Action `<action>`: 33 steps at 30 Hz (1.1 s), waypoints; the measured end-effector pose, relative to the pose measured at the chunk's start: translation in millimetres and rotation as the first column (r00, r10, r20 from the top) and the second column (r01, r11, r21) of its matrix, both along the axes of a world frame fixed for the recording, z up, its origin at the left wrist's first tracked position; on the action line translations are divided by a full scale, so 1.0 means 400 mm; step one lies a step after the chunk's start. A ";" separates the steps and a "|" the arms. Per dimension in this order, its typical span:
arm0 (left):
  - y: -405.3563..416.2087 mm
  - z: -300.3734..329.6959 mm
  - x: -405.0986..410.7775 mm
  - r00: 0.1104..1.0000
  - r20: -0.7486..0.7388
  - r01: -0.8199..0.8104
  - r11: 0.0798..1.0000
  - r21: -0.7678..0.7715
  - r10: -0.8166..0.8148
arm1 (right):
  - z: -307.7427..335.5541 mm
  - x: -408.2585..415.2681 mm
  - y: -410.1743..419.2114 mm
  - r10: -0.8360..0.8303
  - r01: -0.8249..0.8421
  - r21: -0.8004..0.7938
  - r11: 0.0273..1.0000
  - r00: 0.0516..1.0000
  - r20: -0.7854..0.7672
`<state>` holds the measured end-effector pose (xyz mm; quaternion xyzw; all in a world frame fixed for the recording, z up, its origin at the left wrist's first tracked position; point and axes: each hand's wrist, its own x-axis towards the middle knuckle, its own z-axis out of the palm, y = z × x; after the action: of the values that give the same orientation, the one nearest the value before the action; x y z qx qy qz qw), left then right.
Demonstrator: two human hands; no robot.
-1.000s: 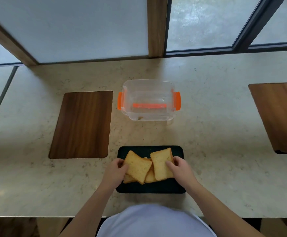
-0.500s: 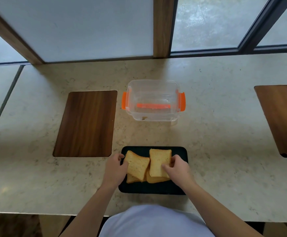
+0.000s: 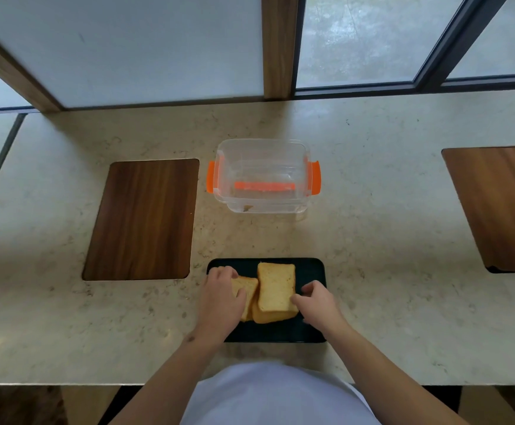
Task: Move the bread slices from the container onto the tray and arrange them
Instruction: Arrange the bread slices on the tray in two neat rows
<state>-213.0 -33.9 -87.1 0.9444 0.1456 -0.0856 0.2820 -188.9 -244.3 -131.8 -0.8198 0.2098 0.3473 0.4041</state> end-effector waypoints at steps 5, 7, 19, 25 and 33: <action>0.063 -0.023 -0.023 0.977 -0.131 -0.169 0.985 0.018 0.170 | -0.009 0.000 0.006 -0.030 0.030 0.040 0.999 1.000 -0.009; 0.085 -0.031 -0.033 0.958 -0.188 -0.227 0.974 -0.025 0.218 | -0.011 0.004 0.008 -0.020 0.019 0.037 0.999 1.000 0.020; 0.098 -0.033 -0.006 0.923 -0.344 -0.192 0.981 -0.028 0.171 | 0.005 0.057 0.049 -0.081 0.072 0.074 0.995 0.988 0.129; 0.100 -0.038 -0.003 0.879 -0.333 -0.436 0.856 -0.277 0.340 | 0.062 0.073 0.033 -0.201 0.159 0.245 0.956 0.967 0.157; 0.088 0.009 0.028 0.888 -0.371 -0.455 0.630 -0.630 0.271 | 0.165 0.121 0.028 -0.084 -0.012 0.526 0.851 0.984 0.158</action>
<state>-202.0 1.4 -83.5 0.6978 0.3238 -0.1892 0.6103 -140.7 -233.2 -65.9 -0.7017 0.0862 0.3101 0.6357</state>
